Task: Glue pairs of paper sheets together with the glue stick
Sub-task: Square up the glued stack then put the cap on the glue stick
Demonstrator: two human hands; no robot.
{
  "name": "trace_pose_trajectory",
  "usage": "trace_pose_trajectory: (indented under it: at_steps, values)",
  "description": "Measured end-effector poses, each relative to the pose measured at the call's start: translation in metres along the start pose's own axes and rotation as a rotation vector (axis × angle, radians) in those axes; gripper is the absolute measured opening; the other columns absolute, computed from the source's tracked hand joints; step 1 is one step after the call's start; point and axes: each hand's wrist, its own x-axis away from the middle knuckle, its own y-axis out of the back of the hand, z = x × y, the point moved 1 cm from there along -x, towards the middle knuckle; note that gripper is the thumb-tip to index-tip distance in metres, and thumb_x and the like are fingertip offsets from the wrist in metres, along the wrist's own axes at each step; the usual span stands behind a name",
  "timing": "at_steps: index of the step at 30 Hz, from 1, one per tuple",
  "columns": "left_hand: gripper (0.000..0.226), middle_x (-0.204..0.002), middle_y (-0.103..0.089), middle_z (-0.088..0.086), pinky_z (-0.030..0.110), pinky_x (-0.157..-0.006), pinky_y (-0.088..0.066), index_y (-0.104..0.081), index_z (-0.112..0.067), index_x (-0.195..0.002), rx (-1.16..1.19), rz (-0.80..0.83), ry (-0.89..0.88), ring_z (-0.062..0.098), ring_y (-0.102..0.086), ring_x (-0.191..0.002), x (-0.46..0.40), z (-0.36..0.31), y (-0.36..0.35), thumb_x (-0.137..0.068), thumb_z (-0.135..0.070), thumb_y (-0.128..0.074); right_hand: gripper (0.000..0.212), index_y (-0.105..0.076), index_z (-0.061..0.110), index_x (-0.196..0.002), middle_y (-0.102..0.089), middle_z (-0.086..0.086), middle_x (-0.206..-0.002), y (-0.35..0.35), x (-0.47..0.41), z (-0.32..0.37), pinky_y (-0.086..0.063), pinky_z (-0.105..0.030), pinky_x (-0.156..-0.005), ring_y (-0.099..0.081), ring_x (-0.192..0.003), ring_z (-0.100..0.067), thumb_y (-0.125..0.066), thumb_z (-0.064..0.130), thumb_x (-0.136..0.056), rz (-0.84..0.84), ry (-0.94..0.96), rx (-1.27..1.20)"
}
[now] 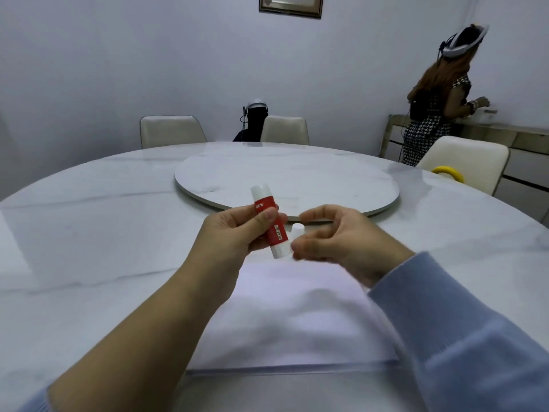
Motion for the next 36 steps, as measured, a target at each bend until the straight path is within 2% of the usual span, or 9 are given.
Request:
trace_pose_trajectory:
  at_steps: [4, 8, 10, 16, 18, 21, 23, 27, 36]
  values:
    - [0.032, -0.085, -0.073, 0.004, 0.021, -0.071, -0.056, -0.066, -0.005, -0.100, 0.206, -0.015, 0.080, 0.012, -0.069, -0.082, -0.005, 0.004, 0.002, -0.074, -0.022, -0.059, 0.021, -0.066, 0.020, -0.101, -0.071, -0.001, -0.103, 0.035, -0.037, -0.016, -0.043, -0.009, -0.075, -0.064, -0.079, 0.001, -0.070, 0.007, -0.085, -0.231, 0.114, 0.517]
    - [0.024, -0.082, -0.072, 0.001, 0.037, -0.082, -0.055, -0.065, -0.010, -0.104, 0.162, 0.005, 0.132, 0.017, -0.070, -0.078, -0.007, 0.011, 0.000, -0.093, -0.020, -0.046, 0.055, -0.050, 0.017, -0.139, -0.038, 0.002, -0.150, 0.034, -0.065, -0.049, -0.026, 0.005, -0.093, -0.036, -0.136, -0.008, -0.049, -0.010, -0.091, 0.034, 0.194, 0.907]
    - [0.027, -0.080, -0.070, 0.000, 0.038, -0.078, -0.056, -0.064, -0.012, -0.107, 0.157, 0.011, 0.164, 0.018, -0.068, -0.074, -0.008, 0.013, 0.000, -0.097, -0.020, -0.041, 0.055, -0.048, 0.017, -0.141, -0.042, 0.003, -0.147, 0.031, -0.074, -0.054, -0.030, -0.005, -0.098, -0.038, -0.136, -0.011, -0.048, -0.010, -0.093, 0.086, 0.202, 0.908]
    - [0.029, -0.087, -0.069, 0.004, 0.026, -0.057, -0.050, -0.064, -0.006, -0.111, 0.267, 0.039, 0.254, 0.015, -0.057, -0.062, -0.008, 0.014, -0.004, -0.098, -0.019, -0.041, 0.031, -0.071, 0.012, -0.113, -0.060, -0.002, -0.109, 0.037, -0.079, -0.059, -0.032, -0.012, -0.080, -0.053, -0.092, -0.013, -0.058, -0.002, -0.089, 0.003, 0.291, 1.044]
    - [0.028, -0.088, -0.069, 0.006, 0.026, -0.057, -0.050, -0.066, -0.004, -0.107, 0.284, 0.022, 0.275, 0.018, -0.058, -0.063, -0.008, 0.015, -0.004, -0.096, -0.018, -0.044, 0.026, -0.072, 0.016, -0.108, -0.058, 0.002, -0.098, 0.038, -0.077, -0.051, -0.034, -0.013, -0.081, -0.054, -0.090, -0.012, -0.063, 0.002, -0.088, -0.099, 0.262, 0.969]
    - [0.027, -0.082, -0.066, 0.007, 0.026, -0.056, -0.050, -0.066, -0.001, -0.103, 0.289, 0.025, 0.285, 0.018, -0.059, -0.062, -0.008, 0.016, -0.004, -0.095, -0.016, -0.045, 0.022, -0.070, 0.022, -0.091, -0.067, 0.006, -0.083, 0.038, -0.064, -0.012, -0.047, -0.021, -0.079, -0.062, -0.078, -0.008, -0.074, 0.004, -0.080, -0.358, 0.318, 0.300]
    - [0.026, -0.081, -0.067, 0.008, 0.025, -0.056, -0.050, -0.065, 0.000, -0.103, 0.273, 0.051, 0.277, 0.017, -0.059, -0.061, -0.008, 0.017, -0.005, -0.092, -0.016, -0.047, 0.019, -0.072, 0.021, -0.091, -0.075, 0.004, -0.085, 0.034, -0.049, 0.016, -0.051, -0.017, -0.072, -0.069, -0.079, -0.007, -0.077, 0.008, -0.078, -0.332, 0.408, -0.027]
    - [0.034, -0.081, -0.068, 0.009, 0.026, -0.055, -0.051, -0.064, 0.000, -0.104, 0.249, 0.114, 0.249, 0.016, -0.058, -0.060, -0.006, 0.019, -0.007, -0.079, -0.021, -0.054, 0.022, -0.074, 0.014, -0.098, -0.077, -0.003, -0.092, 0.009, -0.027, 0.033, -0.050, -0.010, -0.067, -0.071, -0.081, -0.006, -0.074, 0.007, -0.077, -0.108, 0.407, -0.014]
    - [0.031, -0.078, -0.066, 0.010, 0.026, -0.054, -0.049, -0.065, 0.001, -0.102, 0.244, 0.159, 0.267, 0.015, -0.056, -0.058, 0.002, 0.019, -0.011, -0.082, -0.019, -0.051, 0.026, -0.077, 0.020, -0.085, -0.076, -0.004, -0.088, -0.003, -0.023, 0.026, -0.057, -0.027, -0.084, -0.069, -0.087, -0.016, -0.076, 0.025, -0.059, 0.015, 0.310, -0.079]
